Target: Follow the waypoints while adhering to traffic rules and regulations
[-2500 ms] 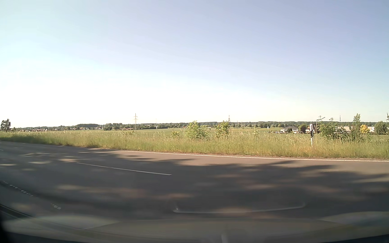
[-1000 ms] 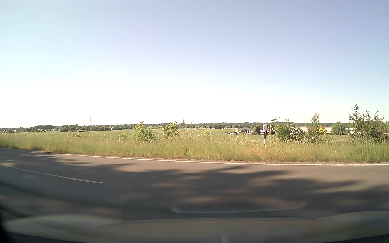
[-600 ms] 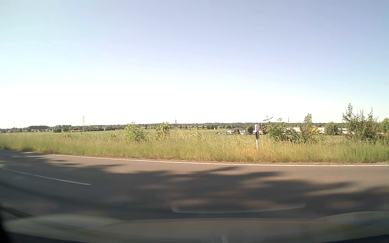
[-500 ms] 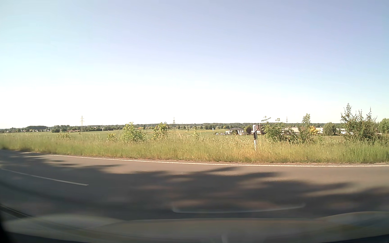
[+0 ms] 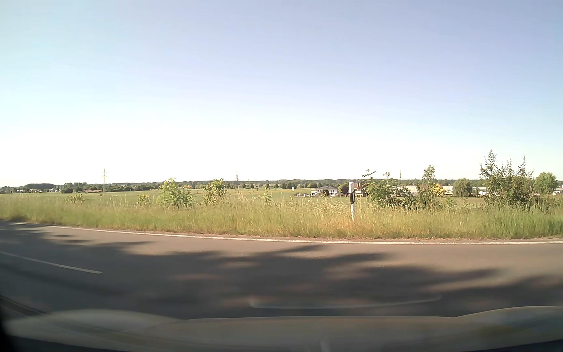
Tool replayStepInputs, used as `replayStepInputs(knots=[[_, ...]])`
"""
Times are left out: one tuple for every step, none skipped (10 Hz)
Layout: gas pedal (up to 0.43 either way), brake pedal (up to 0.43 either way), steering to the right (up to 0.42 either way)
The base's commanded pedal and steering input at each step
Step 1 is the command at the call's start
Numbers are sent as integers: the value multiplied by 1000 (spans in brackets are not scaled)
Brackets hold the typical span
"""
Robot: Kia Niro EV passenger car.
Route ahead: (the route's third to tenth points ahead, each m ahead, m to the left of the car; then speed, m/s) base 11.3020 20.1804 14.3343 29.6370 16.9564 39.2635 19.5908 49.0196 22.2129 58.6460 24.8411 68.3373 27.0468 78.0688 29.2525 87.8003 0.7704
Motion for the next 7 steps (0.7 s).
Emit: replayStepInputs(knots=[[79, 6, 396], [79, 6, 344], [98, 6, 284], [130, 6, 230], [150, 6, 197], [157, 6, 145], [177, 6, 96]])
